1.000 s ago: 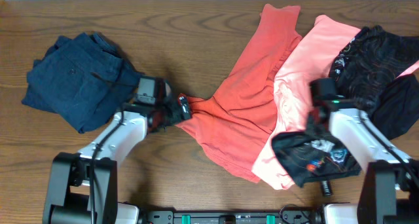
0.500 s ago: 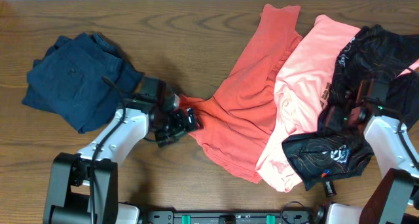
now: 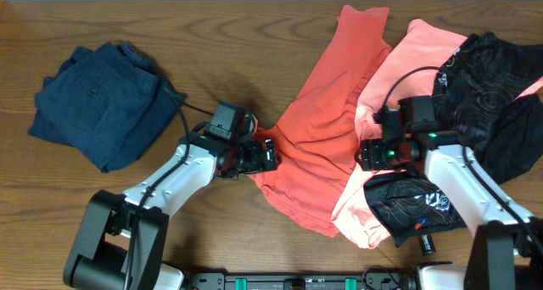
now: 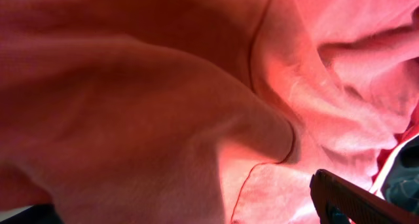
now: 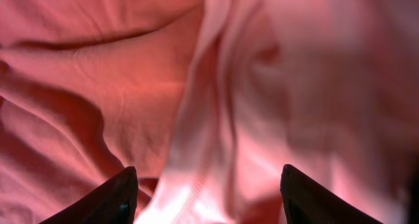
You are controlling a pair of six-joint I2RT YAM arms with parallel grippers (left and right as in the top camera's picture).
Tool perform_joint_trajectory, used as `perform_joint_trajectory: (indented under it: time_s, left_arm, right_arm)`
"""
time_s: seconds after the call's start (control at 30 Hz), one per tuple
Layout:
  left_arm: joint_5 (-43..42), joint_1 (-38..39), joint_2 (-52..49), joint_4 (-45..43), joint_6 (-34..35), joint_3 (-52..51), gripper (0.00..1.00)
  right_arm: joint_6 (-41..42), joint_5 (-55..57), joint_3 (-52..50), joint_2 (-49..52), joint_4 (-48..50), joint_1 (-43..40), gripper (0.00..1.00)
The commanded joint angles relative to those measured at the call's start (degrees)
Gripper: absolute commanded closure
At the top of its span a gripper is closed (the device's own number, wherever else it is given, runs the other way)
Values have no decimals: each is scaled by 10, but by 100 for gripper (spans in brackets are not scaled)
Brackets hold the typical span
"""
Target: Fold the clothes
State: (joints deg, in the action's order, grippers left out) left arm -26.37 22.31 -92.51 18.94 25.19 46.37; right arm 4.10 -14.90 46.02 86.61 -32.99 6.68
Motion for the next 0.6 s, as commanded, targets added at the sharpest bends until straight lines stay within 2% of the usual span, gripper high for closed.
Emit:
perform_joint_trajectory:
  time_s: [0.0,0.1,0.2,0.37,0.57]
  left_arm:
    - [20,5,-10,0,-9,-4,2]
    - [20,3,-10,1,-10,-4,2]
    - [21,-8,-9,-7,-41,-3,2]
    - [39,-73,8,19,-81,24,2]
    - [46,-202,23,74,-114,143,2]
  right_arm:
    - [16,17,-3,36,14,33,38]
    - [49,64,-3,64,24,49,63]
    - [97,141,-3,86,23,51,99]
    - [186,313,4,71,-42,10,99]
    - [180,372,37,13,-84,-125,98]
